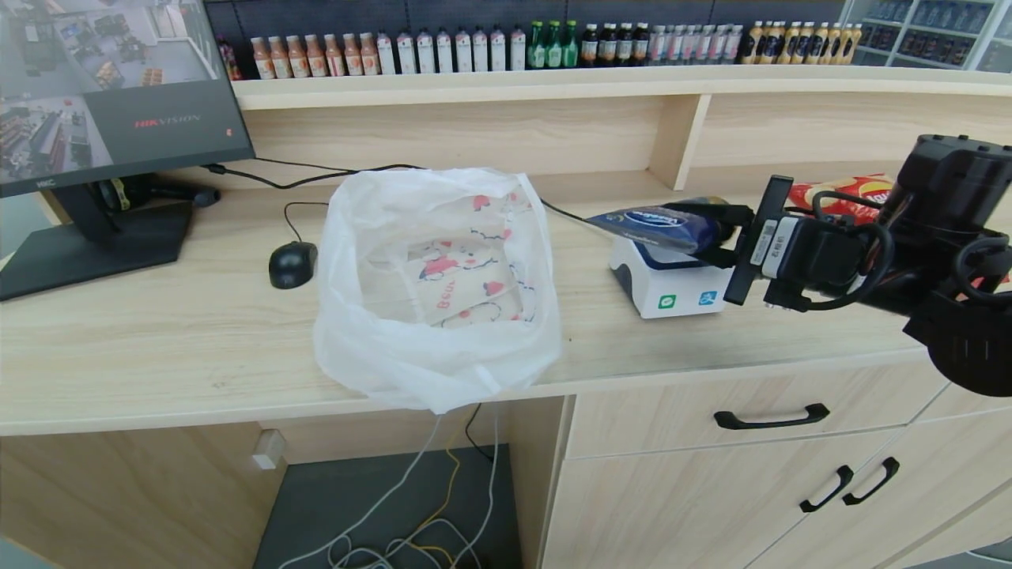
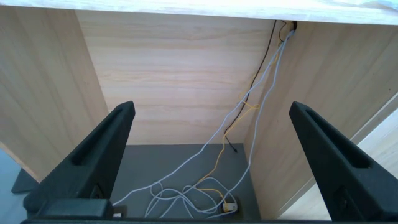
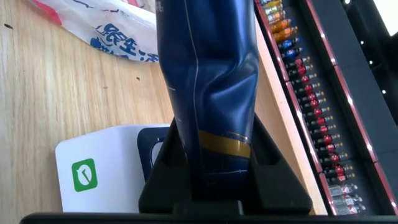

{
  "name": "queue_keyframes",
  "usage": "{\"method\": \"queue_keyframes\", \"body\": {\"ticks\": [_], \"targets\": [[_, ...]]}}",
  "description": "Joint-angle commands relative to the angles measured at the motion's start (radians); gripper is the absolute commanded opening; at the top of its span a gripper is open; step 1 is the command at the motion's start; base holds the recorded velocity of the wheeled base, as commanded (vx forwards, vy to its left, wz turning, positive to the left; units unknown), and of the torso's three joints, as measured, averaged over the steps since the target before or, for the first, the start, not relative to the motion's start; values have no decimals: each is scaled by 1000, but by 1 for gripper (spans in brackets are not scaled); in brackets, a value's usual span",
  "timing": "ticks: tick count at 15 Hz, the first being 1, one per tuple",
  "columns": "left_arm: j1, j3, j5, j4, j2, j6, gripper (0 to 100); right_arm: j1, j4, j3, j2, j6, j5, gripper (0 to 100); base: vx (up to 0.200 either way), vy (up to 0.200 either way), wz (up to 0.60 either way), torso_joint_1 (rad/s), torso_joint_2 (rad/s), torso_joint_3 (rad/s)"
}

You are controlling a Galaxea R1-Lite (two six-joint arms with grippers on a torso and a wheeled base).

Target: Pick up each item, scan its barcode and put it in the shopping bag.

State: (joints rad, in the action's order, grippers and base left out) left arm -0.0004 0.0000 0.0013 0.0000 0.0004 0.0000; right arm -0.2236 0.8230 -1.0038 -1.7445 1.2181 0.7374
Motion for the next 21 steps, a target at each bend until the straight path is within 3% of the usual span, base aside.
{"method": "queue_keyframes", "body": {"ticks": [1, 21], "targets": [[0, 0, 0, 0, 0, 0, 100, 0, -1, 7, 3, 0, -1, 0, 0, 0, 0, 0, 0, 0], [-1, 0, 0, 0, 0, 0, 100, -6, -51, -10, 118, -40, -39, 0, 0, 0, 0, 0, 0, 0]]}}
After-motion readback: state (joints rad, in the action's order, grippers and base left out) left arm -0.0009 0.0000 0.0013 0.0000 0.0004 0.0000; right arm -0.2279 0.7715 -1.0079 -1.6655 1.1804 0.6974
